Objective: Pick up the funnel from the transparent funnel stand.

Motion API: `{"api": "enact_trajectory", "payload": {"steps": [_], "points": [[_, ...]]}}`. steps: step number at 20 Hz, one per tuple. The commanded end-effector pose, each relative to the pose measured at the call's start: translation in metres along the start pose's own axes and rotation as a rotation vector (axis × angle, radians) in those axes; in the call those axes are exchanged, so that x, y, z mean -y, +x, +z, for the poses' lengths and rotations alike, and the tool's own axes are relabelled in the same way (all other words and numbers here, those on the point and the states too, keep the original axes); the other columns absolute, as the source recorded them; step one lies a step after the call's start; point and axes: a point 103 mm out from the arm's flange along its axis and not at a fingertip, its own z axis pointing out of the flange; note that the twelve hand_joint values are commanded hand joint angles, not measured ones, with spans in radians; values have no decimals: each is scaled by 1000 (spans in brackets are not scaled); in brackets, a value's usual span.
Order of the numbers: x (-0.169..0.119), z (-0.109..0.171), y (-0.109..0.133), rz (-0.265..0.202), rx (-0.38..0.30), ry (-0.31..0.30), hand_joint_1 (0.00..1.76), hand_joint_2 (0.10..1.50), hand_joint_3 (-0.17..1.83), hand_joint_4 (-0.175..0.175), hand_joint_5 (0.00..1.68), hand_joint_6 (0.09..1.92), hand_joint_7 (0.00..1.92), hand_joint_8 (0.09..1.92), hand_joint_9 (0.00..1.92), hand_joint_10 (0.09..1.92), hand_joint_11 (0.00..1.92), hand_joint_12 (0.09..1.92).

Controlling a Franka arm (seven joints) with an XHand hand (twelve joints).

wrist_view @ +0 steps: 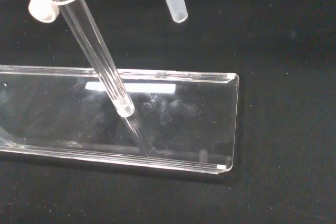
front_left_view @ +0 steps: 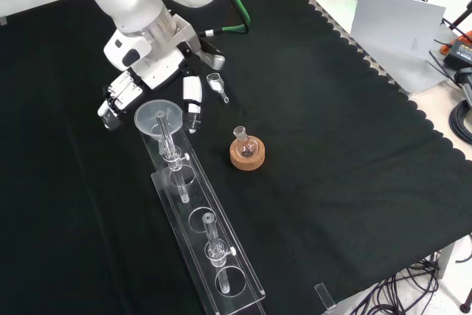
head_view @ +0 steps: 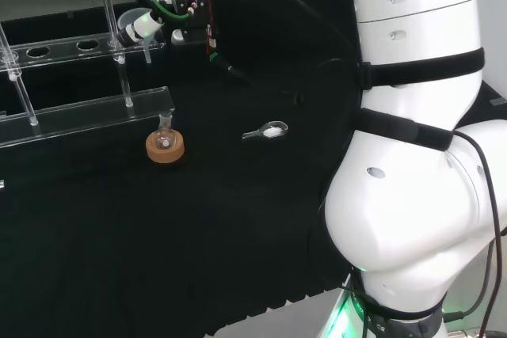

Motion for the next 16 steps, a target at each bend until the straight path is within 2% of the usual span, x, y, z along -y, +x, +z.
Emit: {"api": "enact_trajectory", "payload": {"steps": [1,13,16], "points": [[5,-4,5,-8,1,-15,472,759,17,-37,0,87,139,95,75,87,0,744],[9,-5,19,-23,6,-9,469,761,17,-40,0,87,139,108,85,94,0,758],[9,-4,22,-33,5,-6,467,763,14,-40,0,87,108,188,27,253,0,774]]}}
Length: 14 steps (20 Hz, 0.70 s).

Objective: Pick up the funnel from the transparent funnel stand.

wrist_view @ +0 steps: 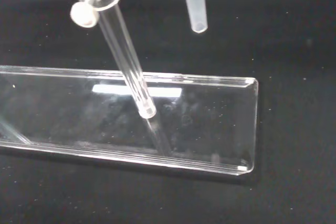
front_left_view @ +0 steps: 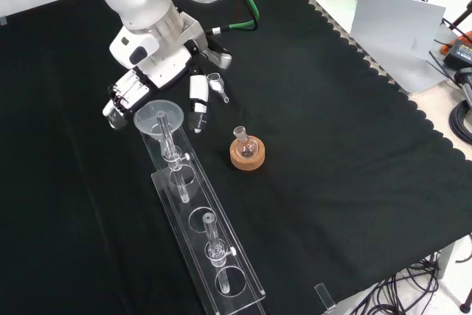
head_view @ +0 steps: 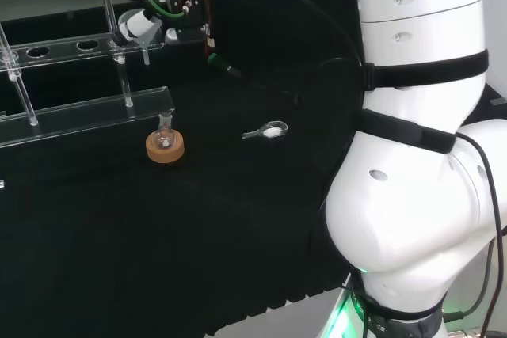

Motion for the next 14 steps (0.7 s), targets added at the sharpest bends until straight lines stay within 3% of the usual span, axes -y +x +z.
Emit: {"api": "enact_trajectory", "payload": {"steps": [1,7,14], "points": [[1,2,5,-12,-1,6,466,763,13,-40,0,87,100,208,13,294,0,775],[-1,6,1,-7,14,31,379,722,-9,-39,0,87,20,393,0,333,0,801],[-4,5,1,-7,23,46,318,668,-27,-36,0,87,0,397,0,279,0,795]]}}
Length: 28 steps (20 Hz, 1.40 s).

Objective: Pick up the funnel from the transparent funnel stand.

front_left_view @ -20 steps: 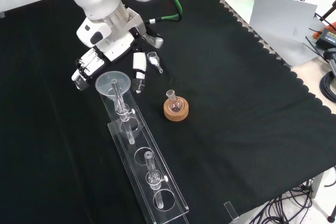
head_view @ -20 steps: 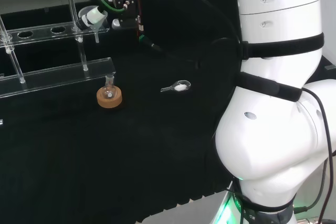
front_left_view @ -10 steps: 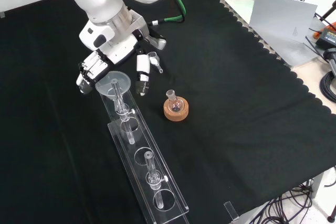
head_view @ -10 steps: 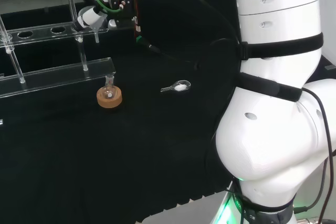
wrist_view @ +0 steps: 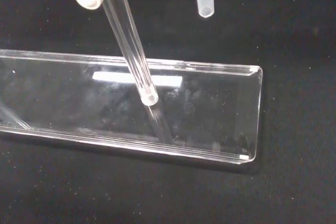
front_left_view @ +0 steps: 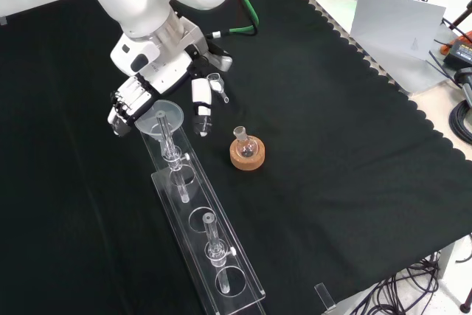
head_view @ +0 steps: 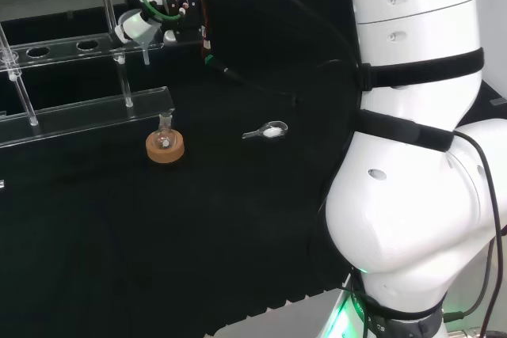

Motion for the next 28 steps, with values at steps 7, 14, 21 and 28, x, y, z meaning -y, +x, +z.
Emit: {"api": "enact_trajectory", "payload": {"steps": [7,14,21,28], "points": [[-3,-1,4,-4,33,21,368,682,-14,-37,0,87,0,345,0,239,0,786],[-2,0,5,0,39,16,487,729,8,-40,0,87,13,385,0,258,0,763],[-1,1,2,9,44,19,537,740,12,-44,93,87,88,460,0,301,0,749],[0,-4,1,20,52,-1,576,750,16,-57,224,87,233,513,0,556,0,796]]}}
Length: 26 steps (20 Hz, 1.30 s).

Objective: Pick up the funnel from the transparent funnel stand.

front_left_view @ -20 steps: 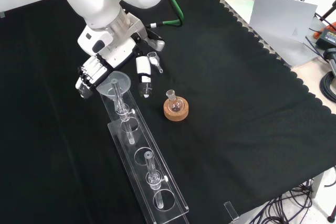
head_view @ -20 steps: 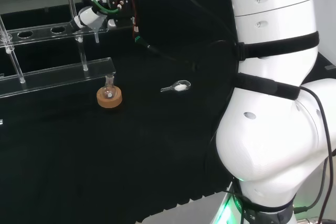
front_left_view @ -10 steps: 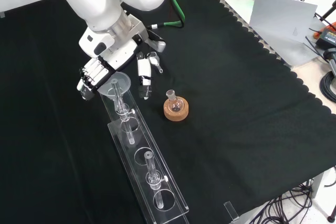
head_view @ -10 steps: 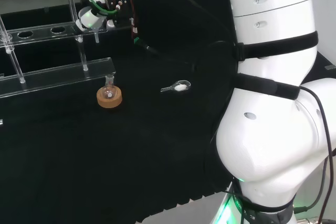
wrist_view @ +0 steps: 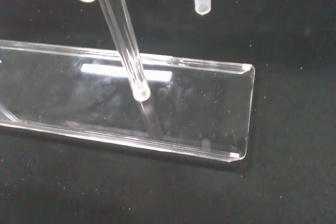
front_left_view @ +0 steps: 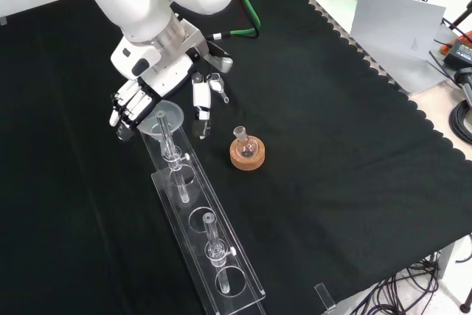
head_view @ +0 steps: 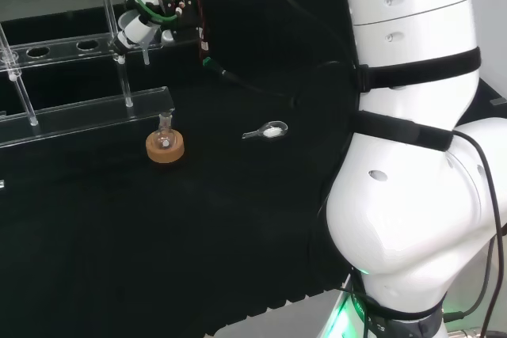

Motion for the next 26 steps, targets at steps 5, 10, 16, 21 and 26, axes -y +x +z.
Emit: {"api": "enact_trajectory", "payload": {"steps": [5,10,16,21,26], "points": [[-1,-3,-3,17,19,-12,602,756,20,-62,283,87,309,505,0,708,0,872],[-2,-2,-2,21,25,-13,625,765,25,-56,321,87,350,497,9,759,0,907],[-4,-9,0,22,43,-37,674,774,33,-52,394,87,481,495,90,757,0,976],[-4,-12,-1,21,55,-45,702,776,39,-51,452,87,589,492,175,729,0,1044],[-4,-13,-4,23,63,-42,717,777,44,-53,479,87,622,491,222,717,0,1080]]}}
